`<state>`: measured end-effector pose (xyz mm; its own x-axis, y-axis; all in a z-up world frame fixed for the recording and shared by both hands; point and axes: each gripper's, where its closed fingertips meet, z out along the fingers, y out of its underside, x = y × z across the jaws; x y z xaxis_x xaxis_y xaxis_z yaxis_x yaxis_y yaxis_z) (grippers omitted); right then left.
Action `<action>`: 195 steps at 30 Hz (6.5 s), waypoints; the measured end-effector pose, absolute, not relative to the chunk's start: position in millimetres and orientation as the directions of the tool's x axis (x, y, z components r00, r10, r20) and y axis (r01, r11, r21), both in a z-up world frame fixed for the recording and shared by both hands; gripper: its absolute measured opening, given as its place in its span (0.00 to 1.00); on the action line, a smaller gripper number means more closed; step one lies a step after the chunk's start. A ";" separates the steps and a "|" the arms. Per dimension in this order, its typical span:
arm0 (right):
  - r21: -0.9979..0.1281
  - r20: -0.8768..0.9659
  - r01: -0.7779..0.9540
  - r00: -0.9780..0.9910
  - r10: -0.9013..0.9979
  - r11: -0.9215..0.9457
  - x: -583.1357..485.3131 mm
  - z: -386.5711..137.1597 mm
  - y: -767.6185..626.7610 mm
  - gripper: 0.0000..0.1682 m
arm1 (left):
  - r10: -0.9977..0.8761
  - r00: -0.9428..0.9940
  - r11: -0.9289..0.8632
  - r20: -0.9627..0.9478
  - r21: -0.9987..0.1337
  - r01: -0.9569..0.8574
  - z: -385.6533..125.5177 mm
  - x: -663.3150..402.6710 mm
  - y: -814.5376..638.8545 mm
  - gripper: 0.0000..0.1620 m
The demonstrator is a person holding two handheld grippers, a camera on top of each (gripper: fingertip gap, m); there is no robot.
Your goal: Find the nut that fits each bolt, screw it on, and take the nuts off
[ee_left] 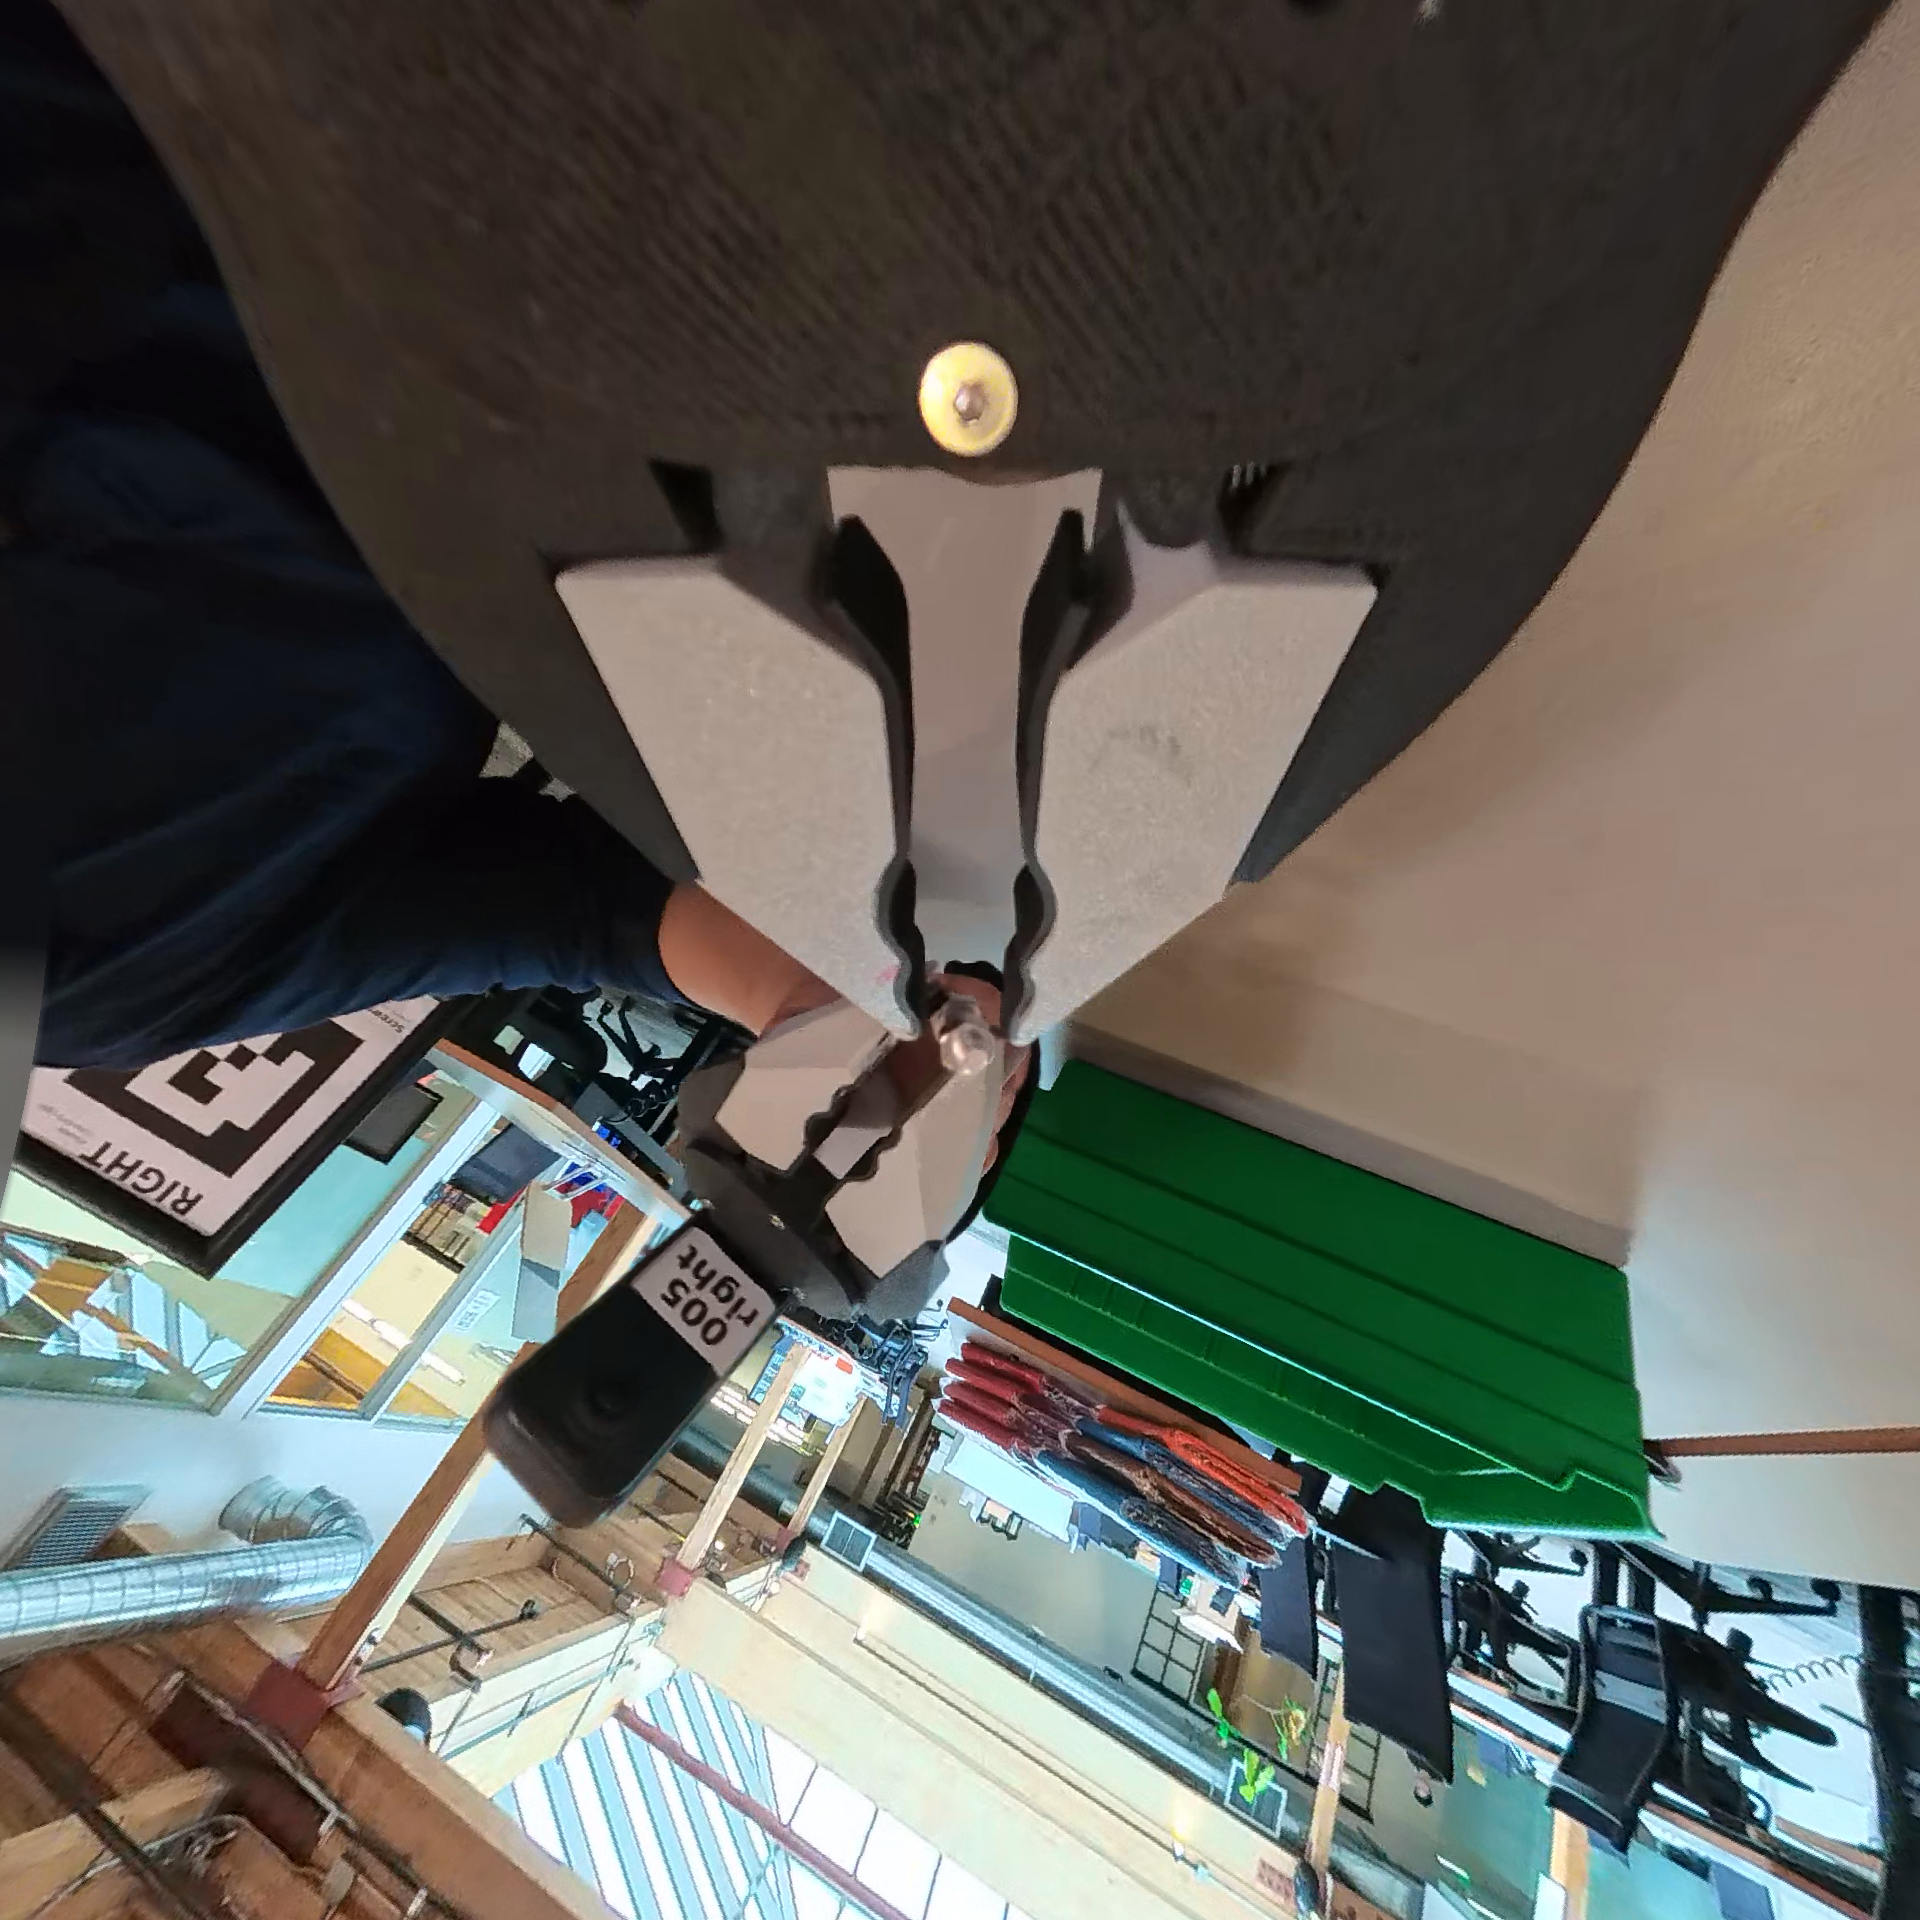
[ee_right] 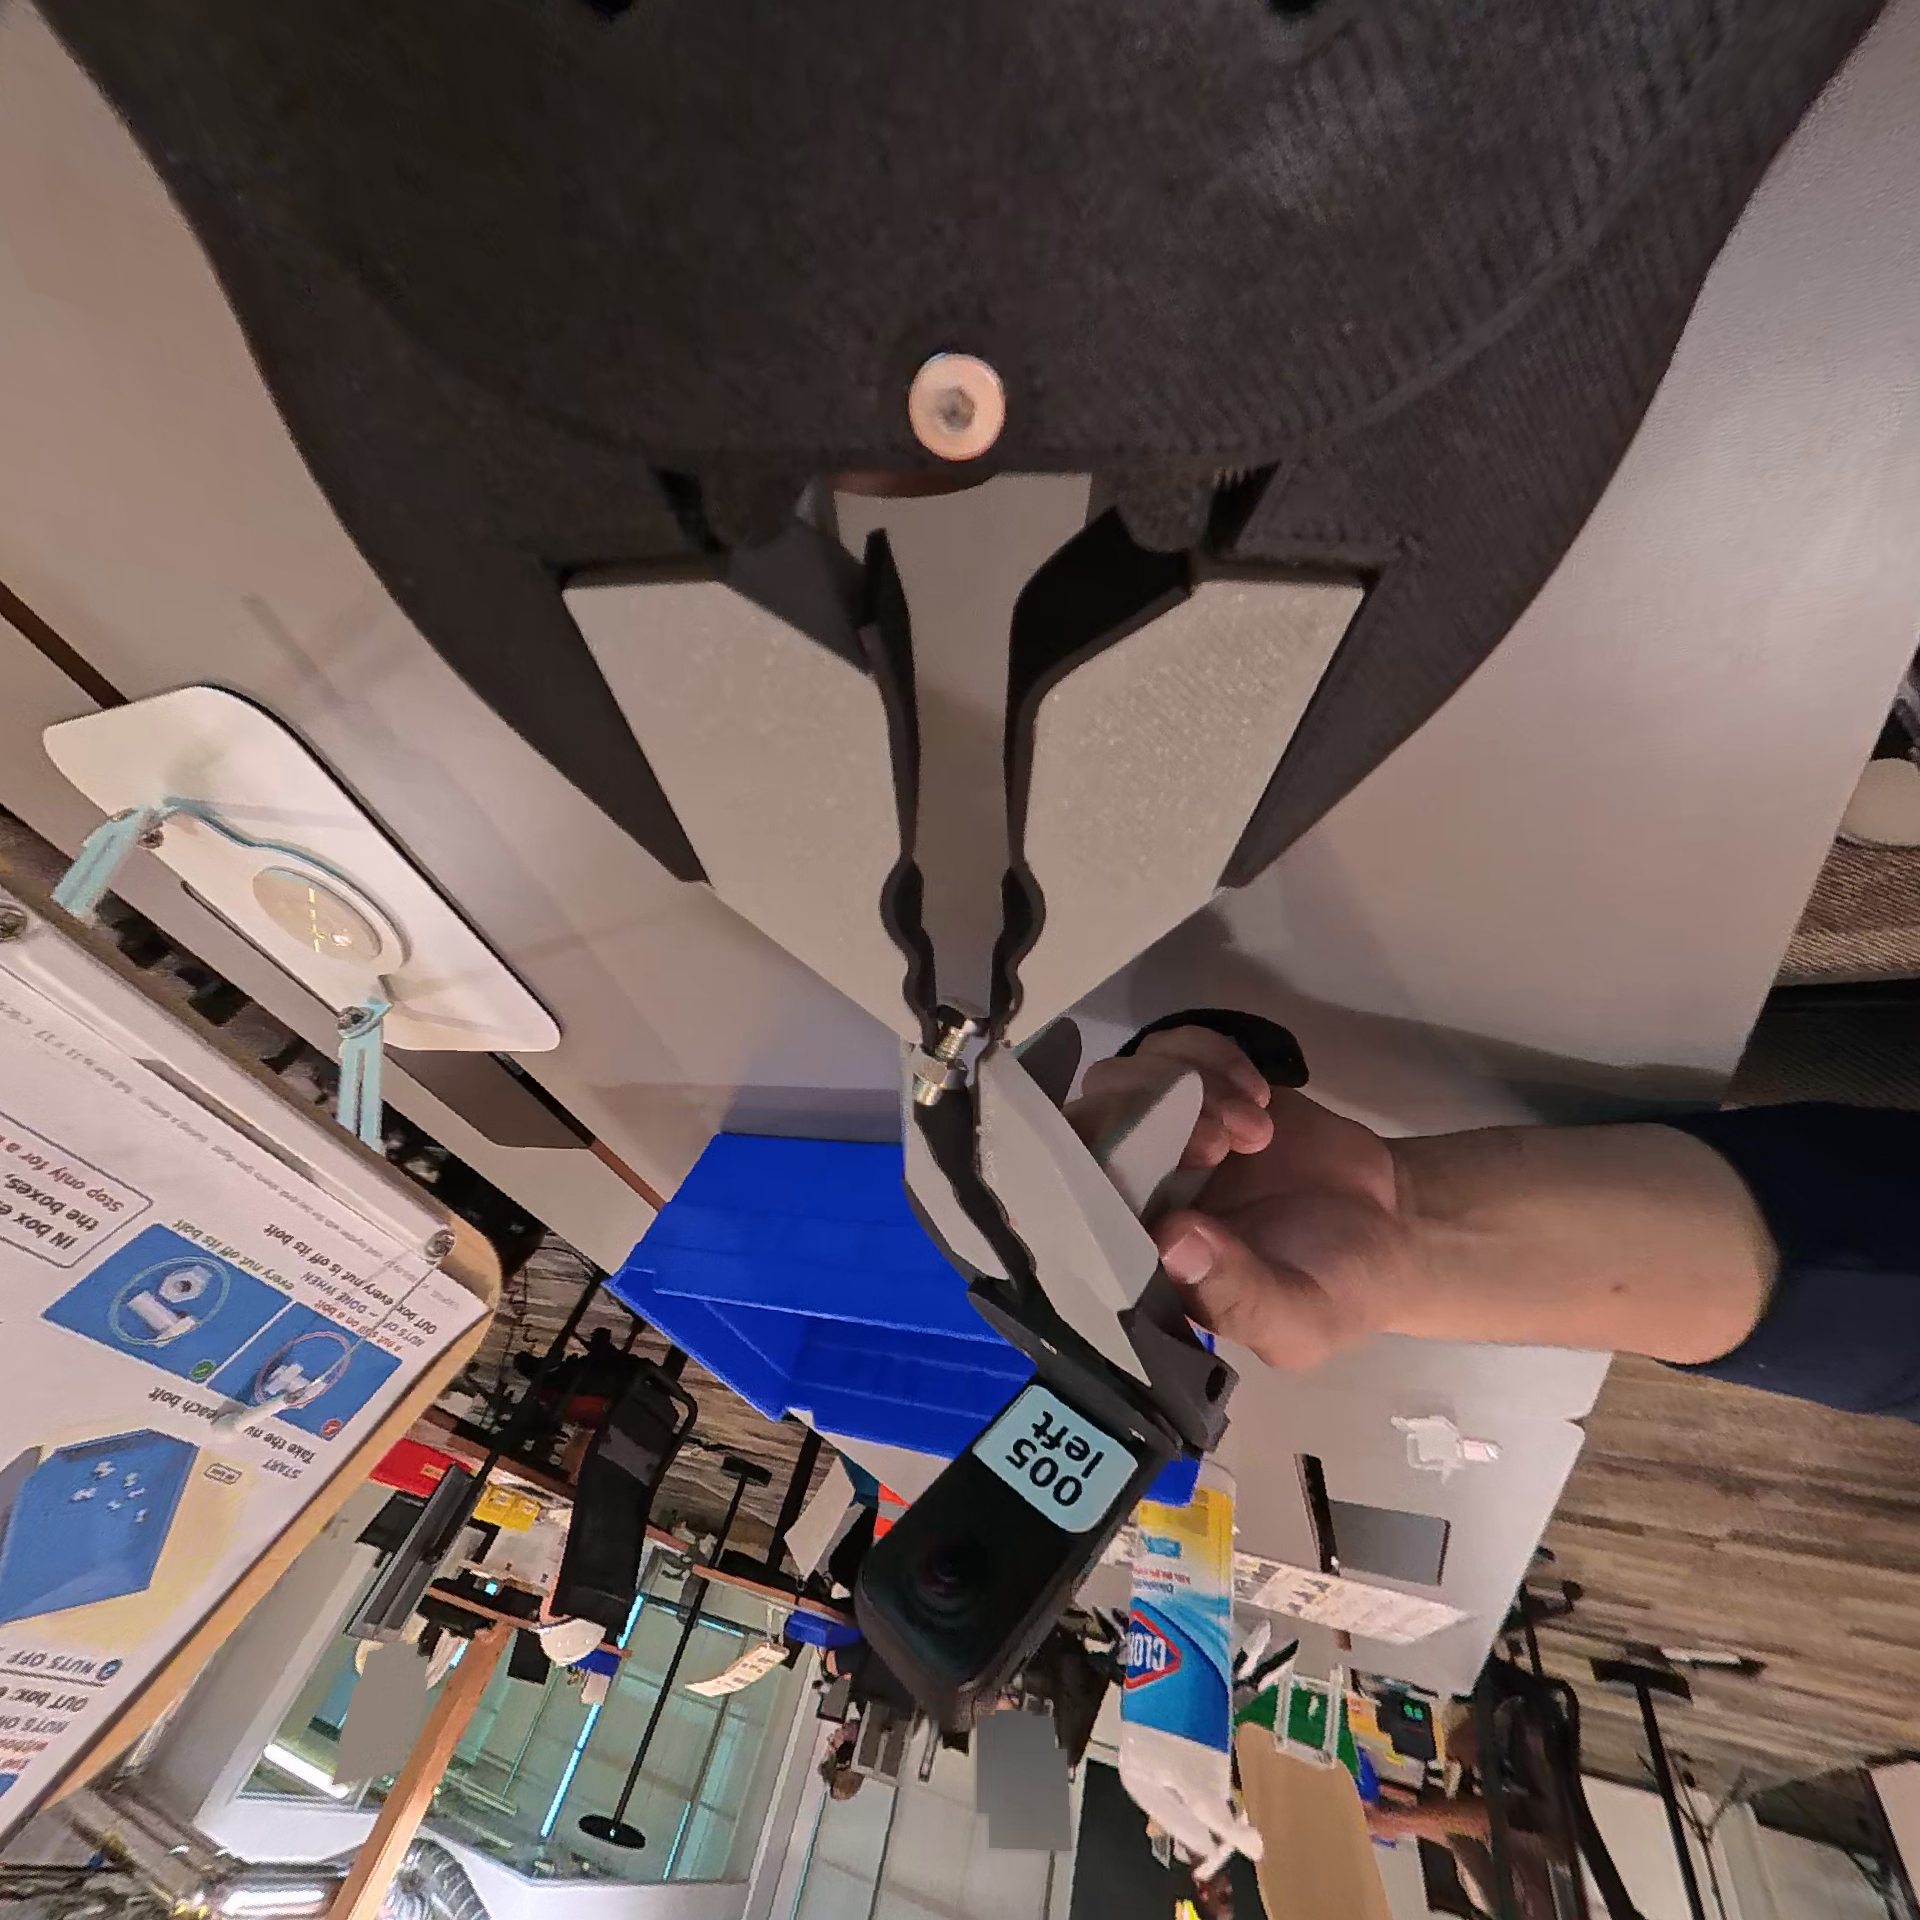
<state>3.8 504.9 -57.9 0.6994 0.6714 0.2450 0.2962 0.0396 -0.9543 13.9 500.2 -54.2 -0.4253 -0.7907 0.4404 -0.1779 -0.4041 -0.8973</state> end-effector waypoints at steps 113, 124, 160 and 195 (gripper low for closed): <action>-0.557 0.797 0.798 0.436 0.418 0.231 -11.8 -97.0 509.5 0.11 | -0.741 -0.360 -0.413 0.567 -0.807 -0.421 -90.9 2.2 500.9 0.05; -0.493 0.836 0.831 0.371 0.404 0.258 -13.5 -100.1 506.0 0.11 | -0.733 -0.359 -0.406 0.578 -0.795 -0.451 -94.2 -1.7 499.6 0.05; -0.517 0.819 0.817 0.386 0.425 0.256 -15.9 -99.6 504.7 0.10 | -0.729 -0.369 -0.397 0.576 -0.796 -0.457 -94.1 -2.9 497.1 0.05; -0.876 0.445 0.457 0.643 0.624 0.154 -5.4 -68.6 501.5 0.07 | -0.859 -0.332 -0.269 0.391 -0.894 -0.357 -81.3 0.4 507.1 0.05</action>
